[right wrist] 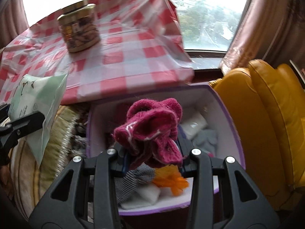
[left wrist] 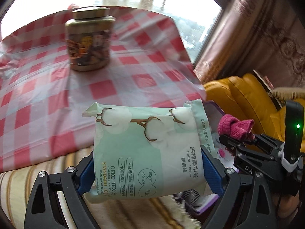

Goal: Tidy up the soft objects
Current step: 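Carry the tissue pack and pink cloth over the box and release both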

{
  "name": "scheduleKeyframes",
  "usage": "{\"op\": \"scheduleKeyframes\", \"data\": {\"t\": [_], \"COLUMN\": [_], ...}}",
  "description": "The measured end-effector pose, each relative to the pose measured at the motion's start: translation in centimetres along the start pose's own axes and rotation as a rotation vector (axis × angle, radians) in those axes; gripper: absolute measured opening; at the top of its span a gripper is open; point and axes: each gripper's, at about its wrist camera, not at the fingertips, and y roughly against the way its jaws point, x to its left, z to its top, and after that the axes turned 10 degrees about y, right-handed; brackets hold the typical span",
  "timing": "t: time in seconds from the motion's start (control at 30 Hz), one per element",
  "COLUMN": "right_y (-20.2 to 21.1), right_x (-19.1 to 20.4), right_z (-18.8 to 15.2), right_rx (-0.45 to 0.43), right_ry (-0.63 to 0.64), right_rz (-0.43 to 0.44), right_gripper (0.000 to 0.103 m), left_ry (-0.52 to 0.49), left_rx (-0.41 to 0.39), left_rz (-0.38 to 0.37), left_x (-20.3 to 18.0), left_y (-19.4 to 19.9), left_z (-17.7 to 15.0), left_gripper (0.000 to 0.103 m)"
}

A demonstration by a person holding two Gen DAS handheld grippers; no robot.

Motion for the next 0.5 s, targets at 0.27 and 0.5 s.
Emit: {"op": "scheduleKeyframes", "data": {"t": [0.27,0.5], "right_y": [0.0,-0.2], "right_x": [-3.2,-4.7], "right_z": [-1.5,-2.2], "right_rx": [0.011,0.013], "right_ry": [-0.051,-0.084], "right_rz": [-0.035,-0.056], "right_gripper": [0.044,0.050], "left_ry": [-0.047,-0.084], "left_rx": [0.045,0.103], "left_rz": [-0.008,-0.030], "left_x": [-3.0,-5.3], "left_y": [-1.2,-2.4], "left_z": [-1.0,-1.7], "left_gripper": [0.095,0.097]}}
